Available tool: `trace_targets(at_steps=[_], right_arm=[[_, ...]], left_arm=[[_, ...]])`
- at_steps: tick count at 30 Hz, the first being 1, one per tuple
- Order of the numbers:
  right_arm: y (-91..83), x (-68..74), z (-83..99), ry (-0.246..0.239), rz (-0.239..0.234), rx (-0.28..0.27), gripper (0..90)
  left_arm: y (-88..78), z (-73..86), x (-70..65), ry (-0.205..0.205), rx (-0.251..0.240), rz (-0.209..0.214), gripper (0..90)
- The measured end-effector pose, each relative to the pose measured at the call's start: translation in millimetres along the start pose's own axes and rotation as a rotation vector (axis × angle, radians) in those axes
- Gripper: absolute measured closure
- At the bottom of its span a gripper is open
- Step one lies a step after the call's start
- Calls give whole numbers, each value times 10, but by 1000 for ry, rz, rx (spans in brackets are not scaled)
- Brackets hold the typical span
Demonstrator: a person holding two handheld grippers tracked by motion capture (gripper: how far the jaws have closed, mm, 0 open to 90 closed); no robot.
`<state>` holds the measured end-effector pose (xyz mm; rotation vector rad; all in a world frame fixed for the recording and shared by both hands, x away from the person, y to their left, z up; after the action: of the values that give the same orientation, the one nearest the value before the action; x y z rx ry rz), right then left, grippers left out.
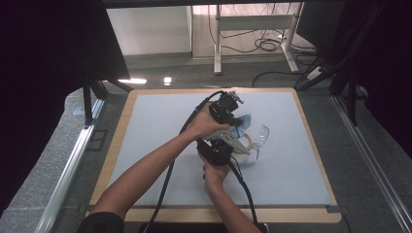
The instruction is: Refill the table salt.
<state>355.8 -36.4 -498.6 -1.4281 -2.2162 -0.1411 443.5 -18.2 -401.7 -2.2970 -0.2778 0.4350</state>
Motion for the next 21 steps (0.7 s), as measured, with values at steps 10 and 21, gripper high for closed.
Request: trace_targets(at_steps=[10, 21], right_arm=[[0, 31, -49, -1, 1, -12, 583], [27, 12, -23, 11, 10, -14, 586]], left_arm=[[-48, -42, -23, 5, 4, -6, 887], [5, -34, 7, -4, 6, 1, 886]])
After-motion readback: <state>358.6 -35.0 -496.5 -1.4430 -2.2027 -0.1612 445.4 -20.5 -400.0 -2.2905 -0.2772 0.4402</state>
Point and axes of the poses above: each handheld gripper's, and its own axes: y roughly forward along the jaws, z roughly out of its underside, x roughly to its left, the point moved 2 cm from there along y, roughly forward along the jaws, and after that the axes turned 12 degrees about z, right-handed, at the moved point
